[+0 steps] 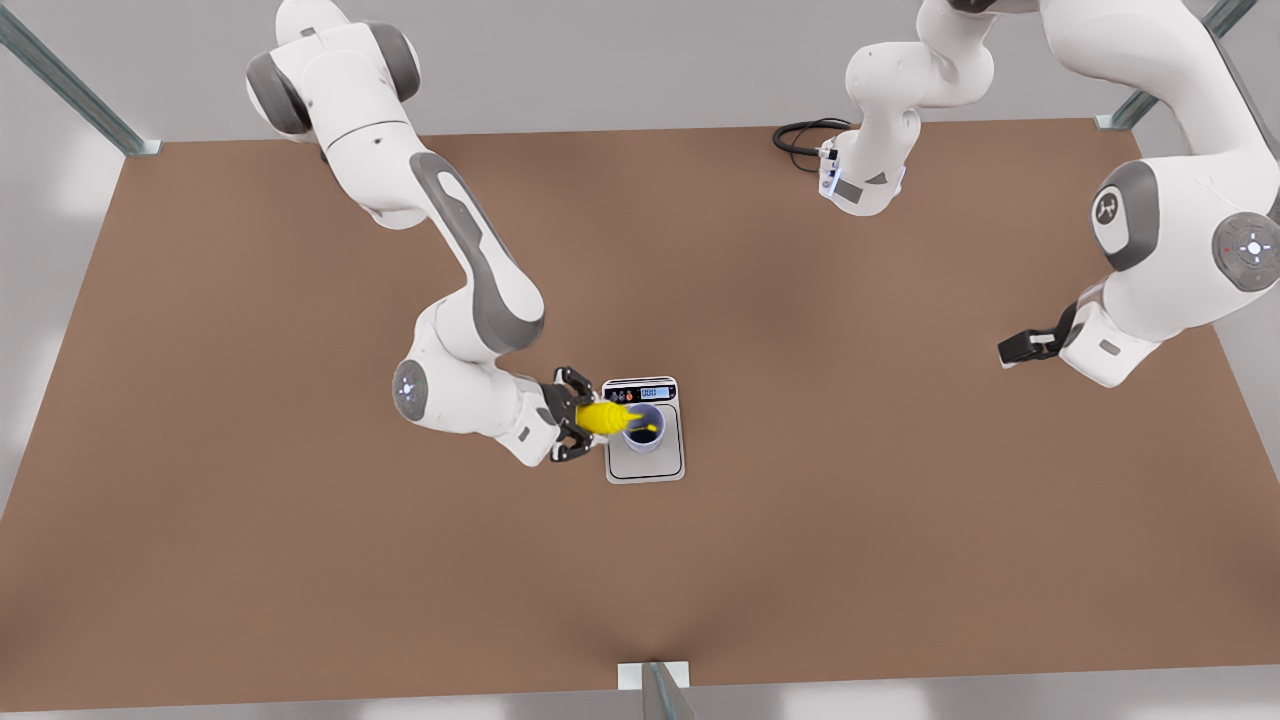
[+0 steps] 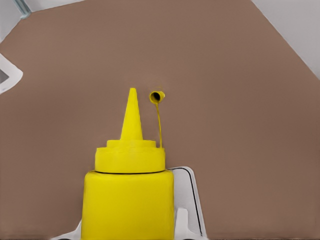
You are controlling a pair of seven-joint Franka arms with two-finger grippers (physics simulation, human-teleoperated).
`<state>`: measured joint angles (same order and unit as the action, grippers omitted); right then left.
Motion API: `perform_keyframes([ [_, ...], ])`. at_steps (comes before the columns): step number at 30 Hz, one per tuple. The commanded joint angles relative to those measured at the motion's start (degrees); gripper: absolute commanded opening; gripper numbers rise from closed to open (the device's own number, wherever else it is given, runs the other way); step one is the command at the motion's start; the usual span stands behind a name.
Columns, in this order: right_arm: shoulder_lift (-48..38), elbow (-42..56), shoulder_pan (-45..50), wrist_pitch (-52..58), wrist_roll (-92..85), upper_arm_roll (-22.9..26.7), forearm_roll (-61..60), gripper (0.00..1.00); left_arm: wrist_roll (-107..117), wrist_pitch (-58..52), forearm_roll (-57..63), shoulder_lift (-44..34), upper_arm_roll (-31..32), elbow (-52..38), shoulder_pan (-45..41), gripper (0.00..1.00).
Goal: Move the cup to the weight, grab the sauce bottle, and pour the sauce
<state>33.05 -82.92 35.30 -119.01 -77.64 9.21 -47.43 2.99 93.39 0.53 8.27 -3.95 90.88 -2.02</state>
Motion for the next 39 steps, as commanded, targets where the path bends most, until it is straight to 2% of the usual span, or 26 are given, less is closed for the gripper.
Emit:
perform_keyframes([
  [1,0.0,0.3,0.03,0.0,0.9,0.11,0.58,0.42,0.0,-0.05,0.09,0.0,0.0,0.0,0.0,1.0],
  [6,0.0,1.45,1.17,0.8,10.22,0.02,10.42,0.42,0.0,-0.13,0.09,0.52,0.0,0.0,0.09,1.0],
  [16,0.0,1.54,1.88,1.15,11.1,-0.24,13.51,0.42,0.0,-0.22,0.09,0.61,0.0,0.0,0.0,1.0],
  [18,-0.35,1.63,-0.57,2.54,9.35,-0.59,7.19,0.42,0.09,-0.31,0.09,0.61,0.0,0.0,0.0,1.0],
  [23,-0.53,0.75,-11.39,15.47,-9.1,-0.86,-10.66,0.42,0.09,-0.57,0.0,0.61,0.0,0.0,-0.09,1.0],
  [31,0.7,-13.23,-22.73,28.66,-44.26,-1.03,-29.3,0.43,0.18,-2.07,0.0,0.7,0.09,0.09,-0.35,1.0],
  [39,12.83,-14.11,-26.77,40.87,-70.54,-1.3,-40.55,0.43,0.18,-2.33,0.0,0.7,0.09,0.0,-0.35,1.0],
])
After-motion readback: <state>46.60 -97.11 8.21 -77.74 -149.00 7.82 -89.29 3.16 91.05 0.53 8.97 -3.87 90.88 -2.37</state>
